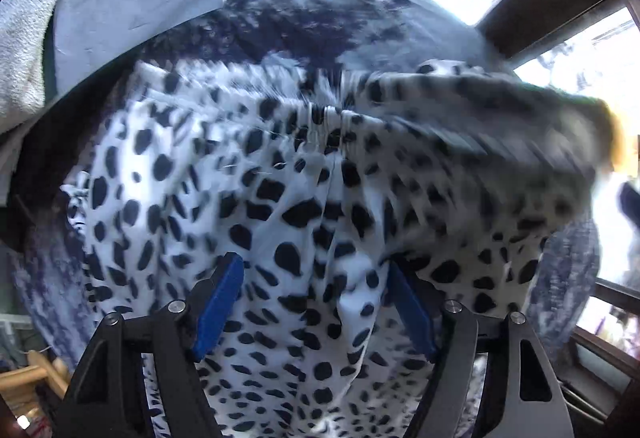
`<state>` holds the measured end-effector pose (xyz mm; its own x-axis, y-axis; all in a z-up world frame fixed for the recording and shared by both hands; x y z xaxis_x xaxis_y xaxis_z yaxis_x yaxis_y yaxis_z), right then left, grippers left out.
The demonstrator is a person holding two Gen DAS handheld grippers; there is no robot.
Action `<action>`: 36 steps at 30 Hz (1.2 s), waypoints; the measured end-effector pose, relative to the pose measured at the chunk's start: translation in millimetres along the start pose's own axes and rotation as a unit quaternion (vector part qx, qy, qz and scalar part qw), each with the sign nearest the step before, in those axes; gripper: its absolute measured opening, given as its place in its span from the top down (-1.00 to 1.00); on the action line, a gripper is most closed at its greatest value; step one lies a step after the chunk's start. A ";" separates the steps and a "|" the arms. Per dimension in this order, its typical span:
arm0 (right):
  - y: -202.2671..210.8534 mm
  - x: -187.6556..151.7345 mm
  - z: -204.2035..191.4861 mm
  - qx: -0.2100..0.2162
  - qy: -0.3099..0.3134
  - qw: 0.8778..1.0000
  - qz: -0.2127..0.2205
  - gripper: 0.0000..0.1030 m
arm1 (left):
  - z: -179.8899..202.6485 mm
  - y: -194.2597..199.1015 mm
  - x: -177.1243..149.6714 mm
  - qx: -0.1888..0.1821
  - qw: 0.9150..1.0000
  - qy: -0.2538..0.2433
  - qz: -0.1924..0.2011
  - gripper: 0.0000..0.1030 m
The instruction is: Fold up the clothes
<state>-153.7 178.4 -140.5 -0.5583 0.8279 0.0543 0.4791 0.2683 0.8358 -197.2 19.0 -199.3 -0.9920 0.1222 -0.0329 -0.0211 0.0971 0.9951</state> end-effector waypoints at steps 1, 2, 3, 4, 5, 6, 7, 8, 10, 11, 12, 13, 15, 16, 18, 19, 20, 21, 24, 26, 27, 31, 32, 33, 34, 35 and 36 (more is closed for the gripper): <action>6.1 1.2 -0.7 0.012 -0.009 1.000 0.006 -0.08 | -2.2 -1.5 0.0 0.001 1.000 0.001 0.000 -0.48; 11.9 1.3 -1.2 0.020 -0.014 1.000 0.011 -0.08 | -3.6 -2.4 -0.6 -0.005 1.000 0.006 -0.001 -0.48; 17.3 -0.5 -1.5 0.019 -0.012 1.000 0.015 -0.09 | -4.8 -2.3 -1.8 -0.012 1.000 0.011 -0.002 -0.48; 22.6 -2.2 -1.7 0.018 -0.010 1.000 0.019 -0.09 | -5.8 0.0 -3.7 -0.022 1.000 0.016 0.001 -0.48; 26.8 -5.7 -1.8 0.013 -0.002 1.000 0.023 -0.09 | -6.8 2.4 -5.7 -0.032 0.999 0.021 0.004 -0.48; 29.4 -11.9 -1.6 0.000 0.014 1.000 0.025 -0.09 | -7.7 6.7 -9.0 -0.043 0.999 0.024 0.008 -0.48; 31.2 -19.8 -0.3 -0.011 0.029 0.999 0.025 -0.09 | -9.1 12.9 -12.5 -0.054 0.998 0.028 0.012 -0.48; 31.7 -30.7 2.7 -0.022 0.043 0.999 0.021 -0.09 | -10.6 19.2 -16.2 -0.066 0.997 0.031 0.016 -0.48; 31.9 -55.1 9.5 -0.039 0.069 0.997 0.010 -0.09 | -15.7 35.4 -28.7 -0.096 0.994 0.036 0.024 -0.48; 30.1 -73.2 14.5 -0.040 0.077 0.996 -0.004 -0.09 | -21.5 44.6 -38.8 -0.108 0.993 0.036 0.029 -0.49; 28.3 -91.3 19.6 -0.041 0.086 0.995 -0.019 -0.09 | -30.0 51.3 -50.2 -0.112 0.992 0.036 0.033 -0.51; 26.7 -109.4 24.7 -0.042 0.094 0.994 -0.034 -0.09 | -40.4 56.8 -63.5 -0.109 0.993 0.036 0.035 -0.54; 22.8 -151.7 38.5 -0.050 0.109 0.990 -0.072 -0.09 | -65.1 62.3 -95.7 -0.102 0.994 0.037 0.033 -0.56; 21.7 -172.3 46.0 -0.052 0.111 0.988 -0.090 -0.09 | -78.7 61.4 -115.1 -0.101 0.994 0.042 0.027 -0.56; 18.6 -209.8 62.6 -0.052 0.099 0.986 -0.125 -0.09 | -103.2 58.0 -154.8 -0.101 0.993 0.059 0.011 -0.56; 16.9 -227.2 71.2 -0.054 0.089 0.984 -0.142 -0.09 | -115.8 54.0 -174.6 -0.106 0.992 0.073 0.000 -0.57; 15.8 -244.1 79.1 -0.054 0.078 0.983 -0.156 -0.09 | -128.4 49.0 -195.5 -0.114 0.989 0.091 -0.012 -0.57; 15.2 -259.6 85.7 -0.053 0.067 0.982 -0.167 -0.09 | -139.6 44.1 -214.1 -0.122 0.986 0.112 -0.024 -0.56; 14.8 -298.4 99.2 -0.042 0.036 0.981 -0.186 -0.09 | -172.0 30.3 -267.5 -0.154 0.968 0.194 -0.047 -0.57; 12.2 -320.3 107.6 -0.040 0.009 0.981 -0.192 -0.10 | -186.0 23.1 -299.4 -0.173 0.950 0.252 -0.057 -0.57; 8.9 -330.2 112.6 -0.038 -0.014 0.981 -0.191 -0.10 | -192.8 18.8 -312.2 -0.180 0.942 0.278 -0.059 -0.57; -5.7 -357.8 120.6 -0.007 -0.096 0.978 -0.184 -0.10 | -202.0 7.7 -338.5 -0.207 0.915 0.341 -0.057 -0.57; -8.9 -361.6 120.6 0.004 -0.114 0.977 -0.179 -0.10 | -200.1 6.5 -340.7 -0.209 0.913 0.345 -0.057 -0.57; -11.9 -364.5 120.6 0.016 -0.133 0.976 -0.174 -0.10 | -198.3 5.2 -342.7 -0.211 0.911 0.349 -0.058 -0.57; -14.8 -365.2 120.4 0.026 -0.152 0.974 -0.168 -0.10 | -196.5 3.9 -343.3 -0.214 0.910 0.349 -0.059 -0.57; -18.0 -364.9 120.1 0.034 -0.171 0.971 -0.163 -0.10 | -194.2 4.1 -342.4 -0.215 0.913 0.343 -0.057 -0.57; -20.9 -364.8 121.0 0.036 -0.186 0.969 -0.158 -0.10 | -191.5 4.6 -341.0 -0.216 0.915 0.336 -0.054 -0.57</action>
<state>121.9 -69.5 -243.9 -0.4092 0.8150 -0.4103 0.3771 0.5605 0.7373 117.1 -211.4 -165.5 -0.8311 -0.5137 -0.2132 -0.0280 -0.3442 0.9385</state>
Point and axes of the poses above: each gripper's, at about its wrist camera, not at the fingertips, and y roughly against the way its jaws point, z to its right, x to its top, the point moved 9 cm from there along -y, roughly the way its jaws point, and after that the axes turned 3 degrees about -x, right-handed, at the moved point
